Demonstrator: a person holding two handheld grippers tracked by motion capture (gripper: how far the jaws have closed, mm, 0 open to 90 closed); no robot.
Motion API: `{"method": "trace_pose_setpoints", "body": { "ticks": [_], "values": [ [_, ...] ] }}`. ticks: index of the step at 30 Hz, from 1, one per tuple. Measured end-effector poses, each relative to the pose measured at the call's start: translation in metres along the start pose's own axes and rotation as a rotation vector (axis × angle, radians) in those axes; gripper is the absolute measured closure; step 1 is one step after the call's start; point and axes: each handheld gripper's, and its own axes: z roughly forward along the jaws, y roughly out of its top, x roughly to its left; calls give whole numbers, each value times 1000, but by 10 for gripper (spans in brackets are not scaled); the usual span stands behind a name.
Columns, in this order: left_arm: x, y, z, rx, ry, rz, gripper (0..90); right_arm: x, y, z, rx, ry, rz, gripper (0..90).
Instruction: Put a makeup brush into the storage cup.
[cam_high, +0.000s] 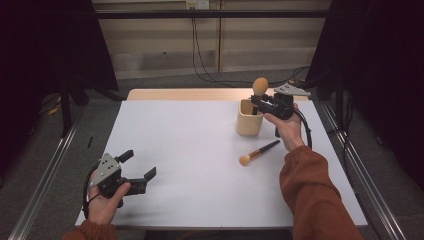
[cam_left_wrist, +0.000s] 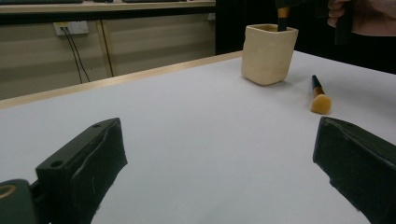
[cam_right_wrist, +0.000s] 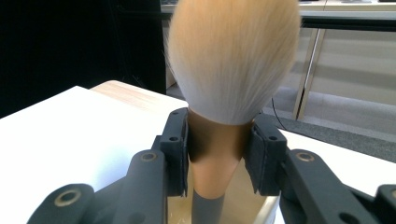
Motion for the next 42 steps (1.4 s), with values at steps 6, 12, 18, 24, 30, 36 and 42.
{"method": "trace_pose_setpoints", "body": {
  "ticks": [6,12,18,24,30,36,42],
  "values": [
    [0,0,0,2,1,1,22,-2,-3,0,15,1,2,639],
    [1,-1,0,2,6,-9,22,-4,-11,2,38,-30,-15,624],
    [1,-1,0,3,5,-3,22,-9,-12,-2,26,-43,18,416],
    [1,-1,0,5,7,4,22,-11,-12,-5,28,-55,47,250],
    [2,-1,-1,-1,7,-7,22,-10,-12,-9,15,-49,51,107],
    [1,0,-1,-2,2,-7,22,-4,-13,-14,-8,-33,34,0],
    [1,0,-2,-4,-1,-11,21,-2,-20,-21,0,-31,56,9]
  ]
}}
